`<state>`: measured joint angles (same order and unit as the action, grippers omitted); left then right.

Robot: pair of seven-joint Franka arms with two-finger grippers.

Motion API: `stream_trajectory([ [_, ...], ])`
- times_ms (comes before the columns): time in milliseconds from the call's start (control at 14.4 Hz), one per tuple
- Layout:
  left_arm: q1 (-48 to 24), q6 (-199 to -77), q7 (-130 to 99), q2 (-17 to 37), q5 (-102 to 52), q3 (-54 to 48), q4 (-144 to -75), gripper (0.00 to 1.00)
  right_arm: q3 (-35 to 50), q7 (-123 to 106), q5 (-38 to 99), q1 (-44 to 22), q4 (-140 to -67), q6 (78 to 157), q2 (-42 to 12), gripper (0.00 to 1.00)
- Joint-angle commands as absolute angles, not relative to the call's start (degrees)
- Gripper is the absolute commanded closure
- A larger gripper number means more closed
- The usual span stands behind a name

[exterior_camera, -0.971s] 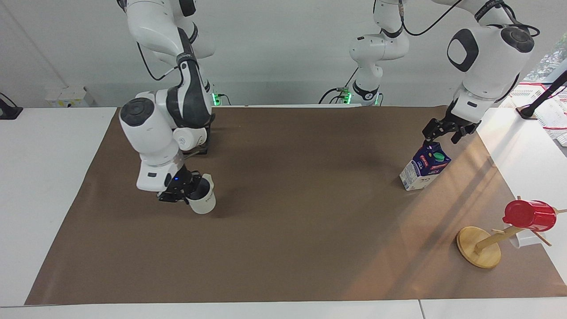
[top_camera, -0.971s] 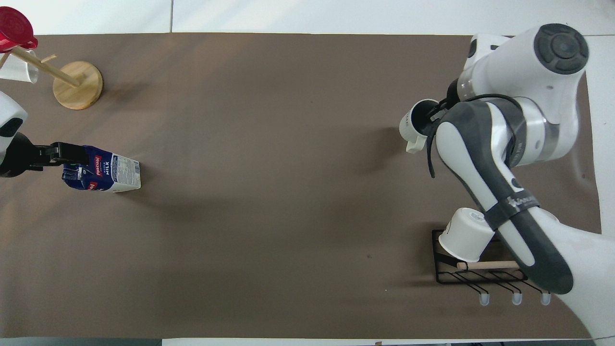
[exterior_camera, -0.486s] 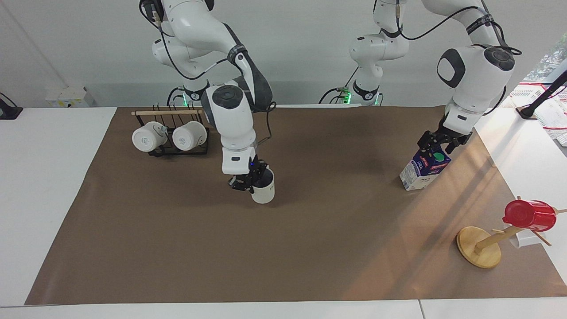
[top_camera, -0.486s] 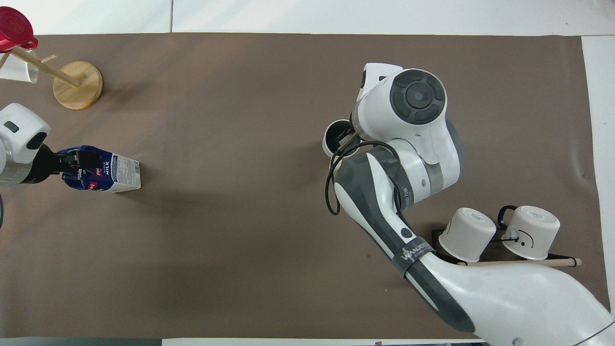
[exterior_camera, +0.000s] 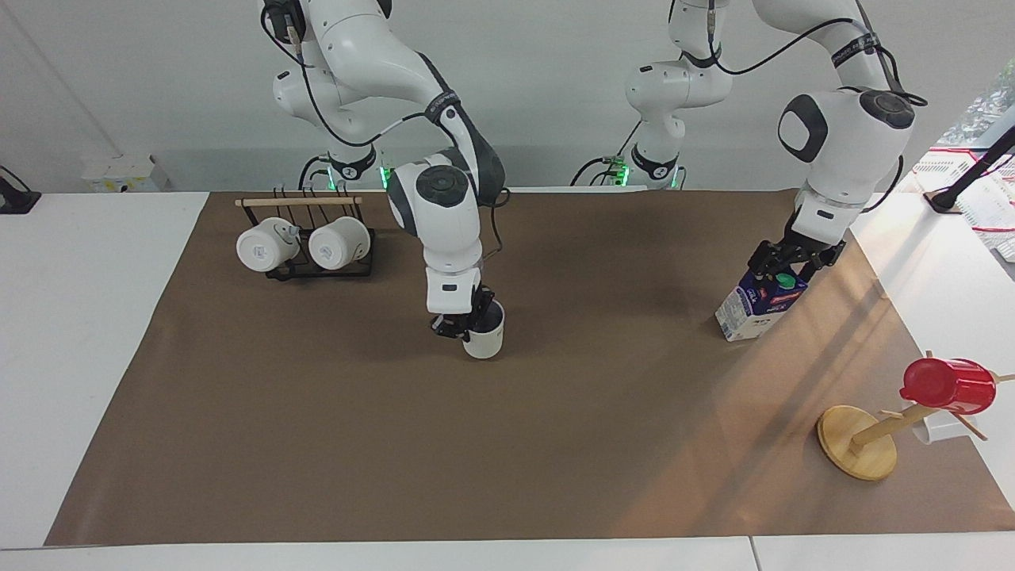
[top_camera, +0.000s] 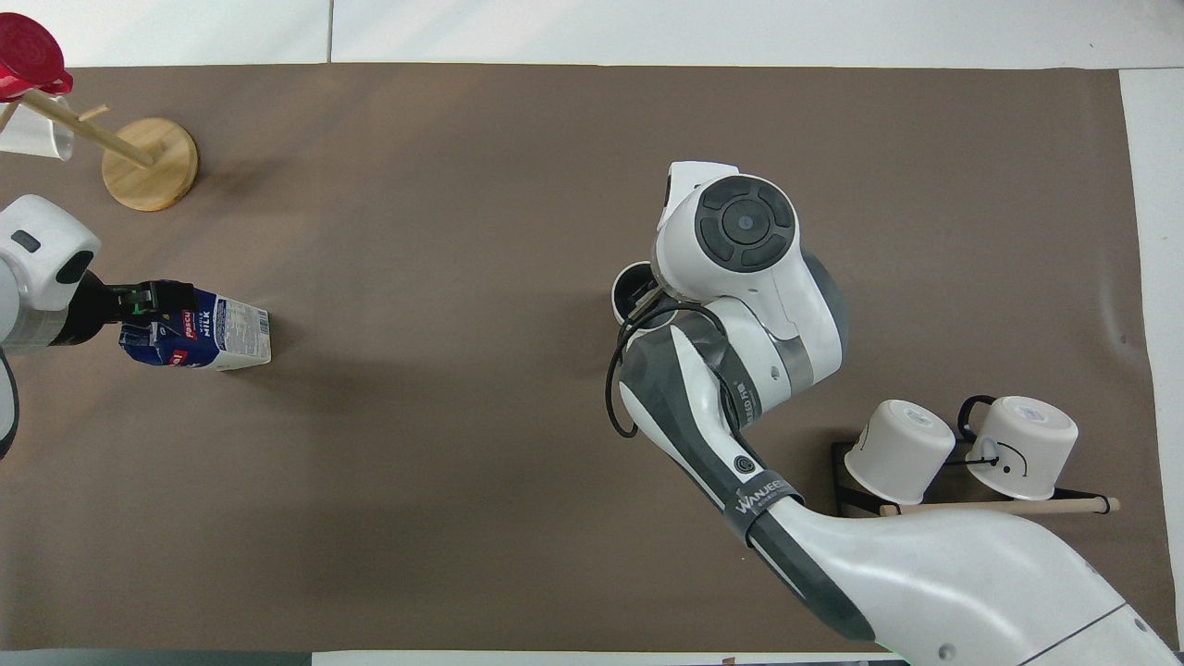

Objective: Place cup and milk on table
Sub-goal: 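Lift the mug with the right gripper while the left gripper grasps the carton, then set the mug down mid-table with the right gripper while the left lifts the carton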

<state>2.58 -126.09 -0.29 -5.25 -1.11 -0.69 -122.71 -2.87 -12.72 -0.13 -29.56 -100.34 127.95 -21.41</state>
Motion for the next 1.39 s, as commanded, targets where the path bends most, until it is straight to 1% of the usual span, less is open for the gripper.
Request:
stream_trajectory([
  [0,2.3,-127.7,-0.4,-5.4,-0.2,-0.8,-123.7,0.64,-2.5,-12.1,-1.1,-29.2,-103.4,129.9,-19.3,1.0],
  [69,2.3,-127.7,0.3,-5.4,-0.2,-0.7,-123.6,0.85,-2.5,-12.1,-1.1,-29.3,-104.8,131.2,-18.9,1.0],
  [139,2.3,-127.5,0.3,-5.3,-0.2,-0.8,-123.2,1.0,-2.5,-12.1,-1.1,-29.2,-105.9,132.4,-18.6,1.0],
  [208,2.2,-127.5,0.3,-5.0,-0.2,-0.8,-122.9,1.0,-2.5,-12.1,-1.1,-29.2,-106.6,132.7,-18.5,1.0],
  [277,1.9,-127.0,0.1,-5.1,-0.2,-0.8,-122.0,1.0,-2.5,-11.7,-1.1,-29.3,-106.8,132.6,-18.5,0.25],
  [347,1.7,-126.7,0.0,-5.4,-0.2,-0.9,-121.1,1.0,-2.5,-11.7,-1.1,-29.2,-106.6,132.5,-18.5,0.0],
  [486,1.6,-123.3,-0.1,-6.3,-0.2,-1.3,-118.6,1.0,-2.5,-11.2,-1.1,-29.2,-105.8,132.5,-18.5,0.0],
  [624,0.0,-117.8,-0.4,-6.2,-0.1,-2.1,-113.8,1.0,-2.6,-4.2,-1.1,-29.1,-104.4,131.4,-16.4,0.0],
  [694,-2.1,-116.7,-1.1,-6.0,0.5,-2.3,-112.7,1.0,-2.7,-0.3,-1.1,-29.1,-103.9,130.5,-15.3,0.0],
  [902,-8.2,-116.5,-5.5,-6.1,4.0,-2.4,-112.7,1.0,-3.4,8.1,-1.1,-27.5,-100.5,124.6,-12.7,0.0],
  [1040,-12.6,-117.2,-12.4,-5.5,4.2,-2.6,-112.3,1.0,-3.5,11.3,-2.0,-24.7,-98.3,120.3,-11.0,0.0],
  [1179,-18.6,-117.7,-21.2,-3.5,6.7,-2.7,-111.5,1.0,-3.4,11.9,-3.6,-21.0,-96.2,115.6,-9.0,0.0],
  [1318,-24.1,-117.4,-30.5,-0.5,7.6,-2.6,-108.0,1.0,-3.3,11.9,-3.6,-17.2,-94.8,112.1,-7.1,0.0],
])
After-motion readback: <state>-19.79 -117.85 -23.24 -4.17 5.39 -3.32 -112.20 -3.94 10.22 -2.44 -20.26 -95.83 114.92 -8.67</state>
